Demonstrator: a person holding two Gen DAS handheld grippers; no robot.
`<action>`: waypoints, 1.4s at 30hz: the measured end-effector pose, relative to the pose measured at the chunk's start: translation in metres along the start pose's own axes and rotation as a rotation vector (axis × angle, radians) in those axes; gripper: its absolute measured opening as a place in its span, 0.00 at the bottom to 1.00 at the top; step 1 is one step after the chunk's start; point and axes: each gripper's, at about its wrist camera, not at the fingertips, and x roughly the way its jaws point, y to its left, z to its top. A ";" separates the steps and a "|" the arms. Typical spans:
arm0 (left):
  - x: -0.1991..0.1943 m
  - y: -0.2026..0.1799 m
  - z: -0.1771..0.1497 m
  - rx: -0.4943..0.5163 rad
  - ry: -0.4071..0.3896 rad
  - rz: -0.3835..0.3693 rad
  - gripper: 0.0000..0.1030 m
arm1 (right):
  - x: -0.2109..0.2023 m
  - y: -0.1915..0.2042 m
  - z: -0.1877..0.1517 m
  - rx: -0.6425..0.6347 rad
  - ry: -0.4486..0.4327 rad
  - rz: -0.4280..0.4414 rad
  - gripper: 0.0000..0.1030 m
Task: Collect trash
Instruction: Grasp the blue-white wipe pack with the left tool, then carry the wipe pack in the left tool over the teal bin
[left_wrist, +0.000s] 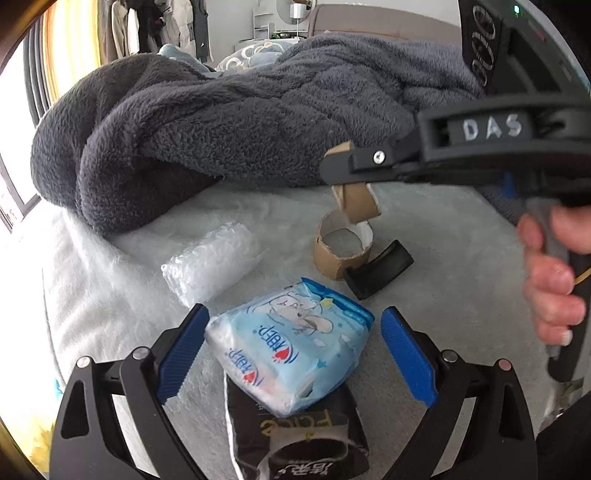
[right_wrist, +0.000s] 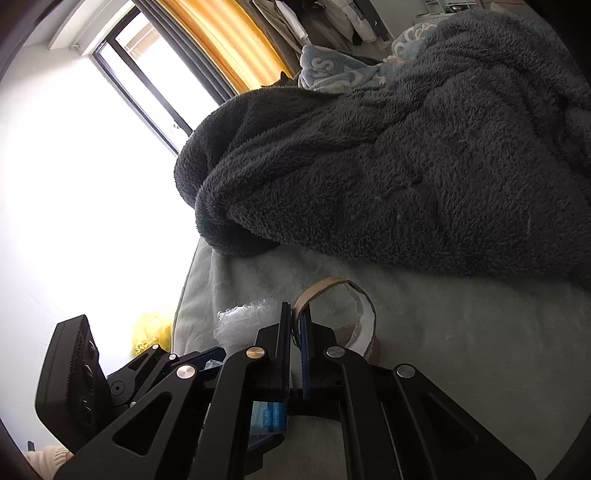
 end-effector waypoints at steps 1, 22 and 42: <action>0.002 -0.002 0.001 0.007 0.005 0.010 0.93 | -0.001 -0.001 0.000 0.002 -0.002 -0.001 0.05; -0.027 0.001 -0.006 0.007 -0.073 0.057 0.84 | -0.006 -0.006 -0.003 0.026 -0.014 -0.009 0.05; -0.117 0.049 -0.044 -0.147 -0.269 0.069 0.84 | -0.019 0.033 -0.014 0.193 -0.133 0.114 0.05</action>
